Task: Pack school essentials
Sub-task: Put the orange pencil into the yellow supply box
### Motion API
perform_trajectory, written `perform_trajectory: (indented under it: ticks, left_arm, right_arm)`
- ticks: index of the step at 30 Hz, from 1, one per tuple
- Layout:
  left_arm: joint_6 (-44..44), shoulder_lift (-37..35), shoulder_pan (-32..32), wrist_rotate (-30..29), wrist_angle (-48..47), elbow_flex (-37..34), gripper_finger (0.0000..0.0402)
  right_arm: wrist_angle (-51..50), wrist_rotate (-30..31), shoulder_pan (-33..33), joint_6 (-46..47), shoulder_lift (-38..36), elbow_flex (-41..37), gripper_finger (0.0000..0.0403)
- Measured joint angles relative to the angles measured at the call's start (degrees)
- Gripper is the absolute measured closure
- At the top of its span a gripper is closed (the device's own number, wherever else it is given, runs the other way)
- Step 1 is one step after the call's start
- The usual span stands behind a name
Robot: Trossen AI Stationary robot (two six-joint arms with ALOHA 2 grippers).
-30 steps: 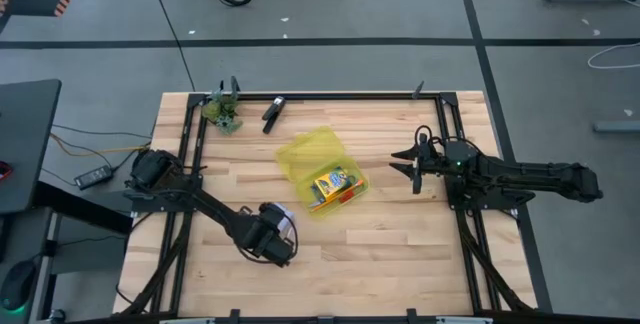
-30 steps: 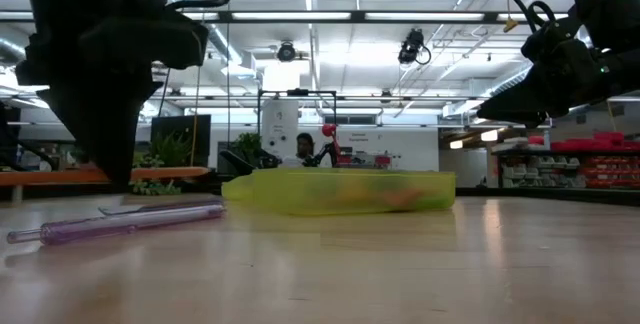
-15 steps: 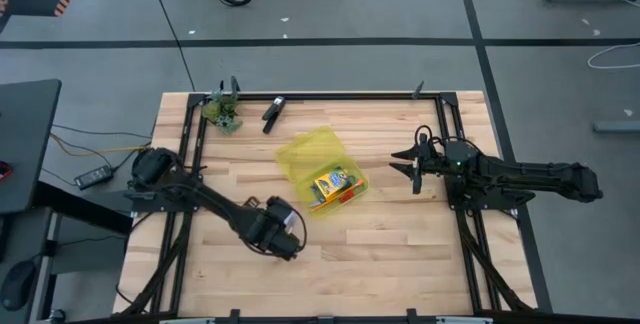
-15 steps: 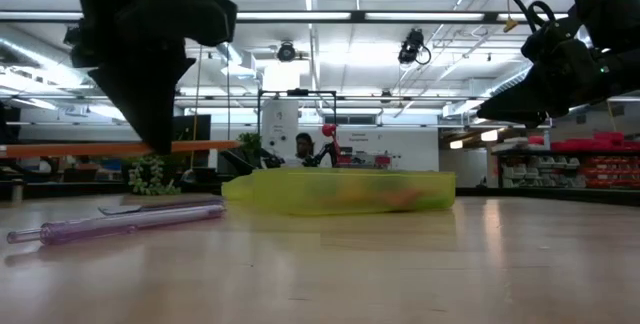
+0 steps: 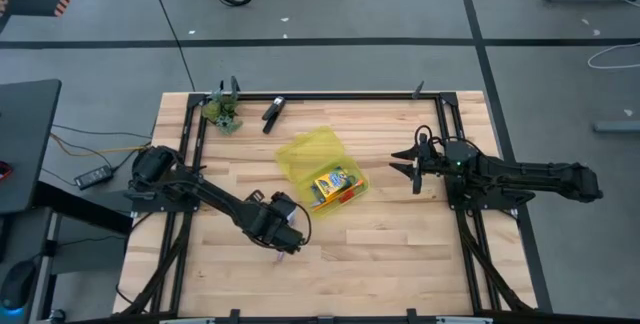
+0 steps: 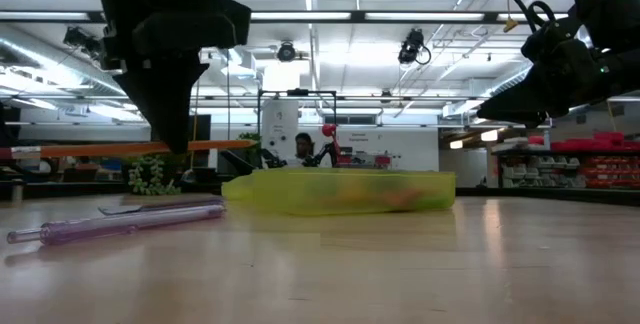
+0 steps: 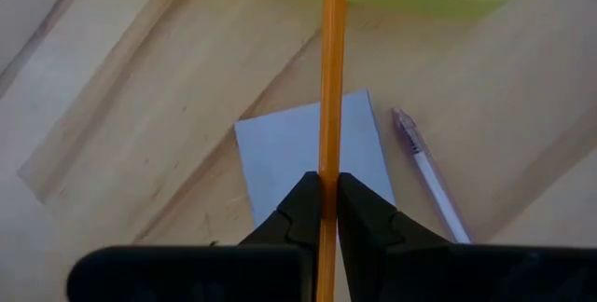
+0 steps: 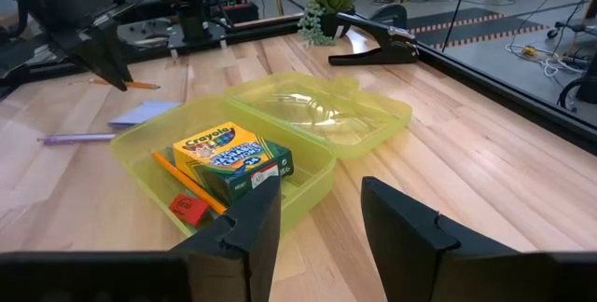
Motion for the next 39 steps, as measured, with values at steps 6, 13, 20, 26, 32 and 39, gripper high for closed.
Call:
perform_trajectory:
  ticks: [6, 13, 20, 26, 32, 39]
  left_arm:
    - [1.28, 0.0, 0.0, -0.57, 0.21, 0.0, 0.0375]
    - [1.99, 0.0, 0.0, -1.03, 0.29, 0.04, 0.0375]
    - [2.11, -0.02, 0.0, -1.07, 0.31, 0.04, 0.0374]
    - [2.93, -0.02, 0.0, -1.07, 1.46, 0.04, 0.0374]
    - [2.97, -0.02, 0.0, -1.23, 1.52, 0.04, 0.0374]
    - [3.55, -0.02, 0.15, -1.25, 1.56, 0.04, 0.0374]
  right_arm:
    - [0.0, 0.0, 0.0, 0.02, 0.0, 0.0, 0.0246]
    - [0.0, 0.0, -0.02, 0.02, 0.0, 0.0, 0.0246]
    - [-0.01, 0.0, -0.01, 0.0, 0.0, 0.0, 0.0246]
    - [0.0, 0.0, -0.02, 0.0, 0.0, 0.0, 0.0246]
    - [-0.01, 0.0, -0.02, 0.0, 0.0, 0.0, 0.0246]
    - [-0.01, 0.0, -0.01, 0.0, 0.0, 0.0, 0.0246]
